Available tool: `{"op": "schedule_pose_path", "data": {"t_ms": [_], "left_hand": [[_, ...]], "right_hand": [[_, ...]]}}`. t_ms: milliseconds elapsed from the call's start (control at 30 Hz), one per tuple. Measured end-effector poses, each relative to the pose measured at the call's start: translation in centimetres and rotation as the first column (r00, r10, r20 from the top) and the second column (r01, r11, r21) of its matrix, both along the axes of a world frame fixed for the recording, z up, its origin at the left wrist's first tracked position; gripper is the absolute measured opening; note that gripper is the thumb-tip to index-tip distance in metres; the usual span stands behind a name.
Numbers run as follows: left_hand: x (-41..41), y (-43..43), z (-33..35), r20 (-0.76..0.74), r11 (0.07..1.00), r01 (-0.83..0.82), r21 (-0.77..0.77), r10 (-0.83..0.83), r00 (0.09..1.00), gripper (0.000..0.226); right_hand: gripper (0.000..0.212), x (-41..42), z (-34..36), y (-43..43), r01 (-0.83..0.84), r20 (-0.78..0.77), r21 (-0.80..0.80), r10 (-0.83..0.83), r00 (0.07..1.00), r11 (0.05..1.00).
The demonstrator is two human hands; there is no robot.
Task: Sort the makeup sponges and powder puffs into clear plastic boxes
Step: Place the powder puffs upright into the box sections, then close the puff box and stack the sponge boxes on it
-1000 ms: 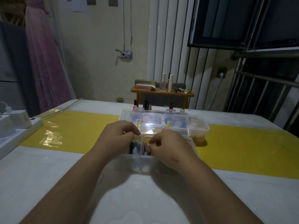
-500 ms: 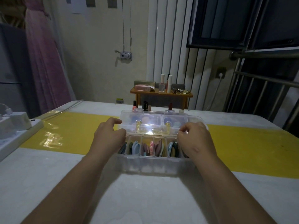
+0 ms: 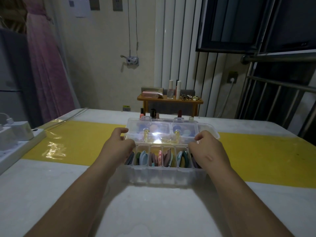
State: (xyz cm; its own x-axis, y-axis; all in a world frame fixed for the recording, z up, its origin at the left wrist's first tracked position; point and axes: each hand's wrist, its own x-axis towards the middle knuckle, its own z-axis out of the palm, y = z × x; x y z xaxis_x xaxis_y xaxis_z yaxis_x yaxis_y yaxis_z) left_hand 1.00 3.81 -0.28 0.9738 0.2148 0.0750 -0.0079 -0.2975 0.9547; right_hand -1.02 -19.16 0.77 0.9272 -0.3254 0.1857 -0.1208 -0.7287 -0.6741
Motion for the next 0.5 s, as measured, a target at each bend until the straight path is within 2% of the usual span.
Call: {"op": "schedule_pose_path", "data": {"t_ms": [233, 333, 433, 500], "left_hand": [[0.02, -0.04, -0.34, 0.118, 0.970, 0.057, -0.234, -0.030, 0.993, 0.059], [0.08, -0.12, -0.31, 0.150, 0.959, 0.096, -0.266, -0.057, 0.987, 0.056], [0.03, -0.14, -0.24, 0.172, 0.943, 0.135, -0.303, -0.085, 0.981, 0.039], [0.14, 0.00, -0.26, 0.170, 0.941, 0.127, -0.314, -0.076, 0.982, 0.035]], "right_hand": [[0.060, 0.13, 0.22, -0.02, 0.048, 0.081, 0.048, -0.052, 0.995, 0.998], [0.069, 0.41, -0.10, -0.15, 0.036, 0.092, 0.072, -0.043, 0.995, 0.997], [0.071, 0.78, -0.18, -0.09, -0.011, 0.148, 0.208, -0.020, 0.989, 0.978], [0.067, 0.88, -0.17, -0.17, -0.033, 0.234, 0.314, -0.043, 0.971, 0.949]]}}
